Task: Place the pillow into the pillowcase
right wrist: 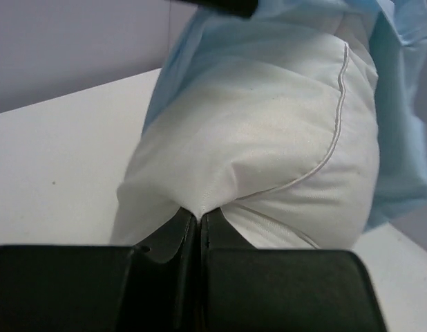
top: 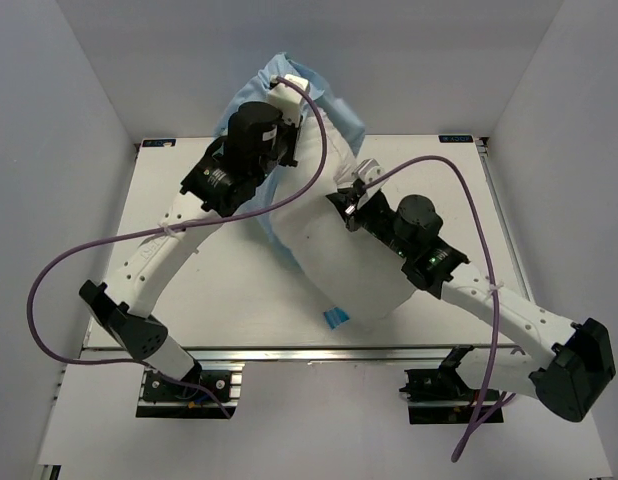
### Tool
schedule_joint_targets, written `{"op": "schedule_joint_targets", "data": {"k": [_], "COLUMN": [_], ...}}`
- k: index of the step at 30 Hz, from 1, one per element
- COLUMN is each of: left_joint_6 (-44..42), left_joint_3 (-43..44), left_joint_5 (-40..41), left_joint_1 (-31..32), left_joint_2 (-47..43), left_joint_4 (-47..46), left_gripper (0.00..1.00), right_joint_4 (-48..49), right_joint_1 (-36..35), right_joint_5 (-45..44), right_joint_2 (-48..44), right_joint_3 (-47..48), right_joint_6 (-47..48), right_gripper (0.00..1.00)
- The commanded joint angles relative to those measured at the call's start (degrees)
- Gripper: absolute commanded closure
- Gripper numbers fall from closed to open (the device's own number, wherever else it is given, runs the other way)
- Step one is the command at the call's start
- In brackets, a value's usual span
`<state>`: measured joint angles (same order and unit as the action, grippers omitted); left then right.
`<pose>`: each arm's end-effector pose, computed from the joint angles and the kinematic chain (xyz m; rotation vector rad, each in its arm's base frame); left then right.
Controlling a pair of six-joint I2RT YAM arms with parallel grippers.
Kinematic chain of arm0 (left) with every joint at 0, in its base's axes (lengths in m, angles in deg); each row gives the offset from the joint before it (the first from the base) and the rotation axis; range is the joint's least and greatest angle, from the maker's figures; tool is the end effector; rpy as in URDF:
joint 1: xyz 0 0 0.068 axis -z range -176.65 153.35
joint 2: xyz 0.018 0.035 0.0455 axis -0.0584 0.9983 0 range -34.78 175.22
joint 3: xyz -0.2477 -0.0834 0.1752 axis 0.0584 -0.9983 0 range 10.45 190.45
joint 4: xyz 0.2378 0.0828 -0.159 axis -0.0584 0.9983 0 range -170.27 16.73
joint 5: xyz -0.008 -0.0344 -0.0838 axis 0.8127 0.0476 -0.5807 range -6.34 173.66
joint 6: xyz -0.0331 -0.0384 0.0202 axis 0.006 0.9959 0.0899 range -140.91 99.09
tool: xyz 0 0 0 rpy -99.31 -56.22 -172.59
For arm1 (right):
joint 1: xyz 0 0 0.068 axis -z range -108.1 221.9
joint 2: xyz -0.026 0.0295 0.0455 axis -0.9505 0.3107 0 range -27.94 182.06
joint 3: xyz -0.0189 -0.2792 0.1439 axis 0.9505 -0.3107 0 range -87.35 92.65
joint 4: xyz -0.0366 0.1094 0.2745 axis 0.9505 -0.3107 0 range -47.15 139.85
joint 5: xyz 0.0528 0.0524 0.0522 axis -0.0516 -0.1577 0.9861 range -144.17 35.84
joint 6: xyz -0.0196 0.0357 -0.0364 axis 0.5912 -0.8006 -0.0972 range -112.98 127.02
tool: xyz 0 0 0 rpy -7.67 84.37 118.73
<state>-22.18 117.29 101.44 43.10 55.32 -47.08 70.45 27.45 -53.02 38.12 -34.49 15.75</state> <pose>0.2987 -0.2339 0.5289 0.4421 1.7941 -0.1808 0.2099 0.2069 0.4020 -0.6696 1.3006 0.5244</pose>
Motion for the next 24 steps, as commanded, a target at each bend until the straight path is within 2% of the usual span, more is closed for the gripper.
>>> {"op": "schedule_joint_targets", "data": {"k": [1,6,9,13,14,16,19,24], "left_joint_6": [4.44,7.34,9.53,11.12,11.64,12.18,14.19,18.06], "left_joint_3": [-5.83,-13.68,-16.05,-24.04,-25.10,-28.26,-31.60,-38.46], "left_joint_5": [-9.78,-6.98,-4.44,1.00,2.25,5.66,8.84,13.86], "left_joint_1": [1.65,1.65,1.65,1.65,1.65,1.65,1.65,1.65], "left_joint_2": [-2.73,-4.15,-4.76,-8.80,-9.59,-11.96,-14.86,-20.75], "left_joint_4": [-6.36,-11.83,-11.66,-14.56,-14.47,-14.82,-13.16,-11.57], "left_gripper": [1.00,1.00,1.00,1.00,1.00,1.00,1.00,1.00], "right_joint_4": [19.04,21.32,16.33,9.04,7.02,-2.19,-11.77,-18.40], "right_joint_1": [-0.99,-0.91,-0.99,-1.08,-0.99,-1.08,-1.08,-0.99], "right_joint_5": [1.48,12.37,11.61,9.75,10.10,12.82,10.99,-0.59], "right_joint_2": [-0.67,6.42,10.49,7.07,5.84,3.11,0.65,1.16], "right_joint_3": [-1.09,-4.87,-4.17,-5.05,-4.44,-1.72,4.08,11.20], "right_joint_6": [6.46,11.13,6.75,0.06,-0.73,-1.70,-4.06,-6.71], "right_gripper": [1.00,1.00,1.00,0.76,0.58,0.40,0.25,0.16]}}
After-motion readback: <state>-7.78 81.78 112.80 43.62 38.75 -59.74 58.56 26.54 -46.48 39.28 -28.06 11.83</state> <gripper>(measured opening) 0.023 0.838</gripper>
